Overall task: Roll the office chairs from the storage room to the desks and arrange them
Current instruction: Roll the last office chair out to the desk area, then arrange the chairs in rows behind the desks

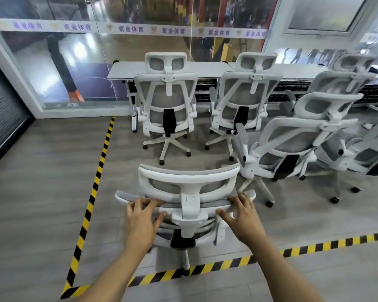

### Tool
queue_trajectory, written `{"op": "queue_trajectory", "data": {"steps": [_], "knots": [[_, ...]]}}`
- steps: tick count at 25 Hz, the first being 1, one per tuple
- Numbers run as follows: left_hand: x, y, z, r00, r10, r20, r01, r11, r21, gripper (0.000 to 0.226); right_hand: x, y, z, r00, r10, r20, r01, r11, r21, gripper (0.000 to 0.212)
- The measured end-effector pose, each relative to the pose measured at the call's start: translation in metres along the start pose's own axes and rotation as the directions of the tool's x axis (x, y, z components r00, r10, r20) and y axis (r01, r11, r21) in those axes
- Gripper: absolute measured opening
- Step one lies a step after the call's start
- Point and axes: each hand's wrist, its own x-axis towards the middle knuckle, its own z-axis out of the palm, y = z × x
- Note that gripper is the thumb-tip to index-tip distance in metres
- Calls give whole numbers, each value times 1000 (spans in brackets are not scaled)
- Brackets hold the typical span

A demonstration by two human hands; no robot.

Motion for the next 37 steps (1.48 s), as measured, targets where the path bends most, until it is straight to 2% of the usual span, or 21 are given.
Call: {"op": "queue_trajectory", "data": {"steps": [6, 10, 12, 14, 16, 18, 21, 22, 24, 29, 34, 37], "knots": [[83, 20, 30, 999, -39, 18, 39, 999, 16, 31, 94, 12, -10, 1000, -20, -11, 20, 1000, -1, 72], [117, 22, 31, 995, 53, 80, -53, 999, 2, 44, 130, 15, -14, 999, -7, -44, 5, 999, -53, 69], [123, 18, 26, 984, 120, 129, -122, 992, 8, 48, 134, 6, -16, 995, -8, -99, 3, 999, -51, 54], [128, 13, 16, 970, 146, 195, -143, 989, -29, 46, 135, -11, -22, 975, -26, -221, 27, 1000, 0, 32], [136, 10, 4, 956, 164, 241, -147, 985, -90, 39, 134, -36, -36, 923, -12, -384, 39, 997, 63, 22], [150, 4, -15, 956, 190, 222, -164, 978, -131, 31, 136, -72, -56, 833, -19, -552, 84, 992, 93, 17], [182, -9, -51, 959, 234, 163, -209, 966, -152, 27, 141, -141, -88, 718, -48, -695, 158, 983, 96, 17], [193, -15, -65, 958, 246, 145, -226, 963, -145, 27, 146, -165, -94, 716, -70, -694, 173, 982, 79, 18], [216, -36, -95, 958, 262, 117, -246, 959, -137, 28, 159, -213, -88, 766, -119, -632, 178, 984, 30, 21], [259, -104, -155, 949, 312, 45, -305, 945, -119, 24, 191, -311, -13, 871, -159, -466, 199, 979, 38, 27], [308, -166, -172, 960, 277, 47, -271, 957, -105, 23, 234, -372, 44, 927, -125, -353, 154, 986, 55, 30], [350, -192, -166, 966, 255, 49, -248, 961, -118, 24, 276, -394, 65, 933, -126, -336, 161, 984, 79, 30]]}}
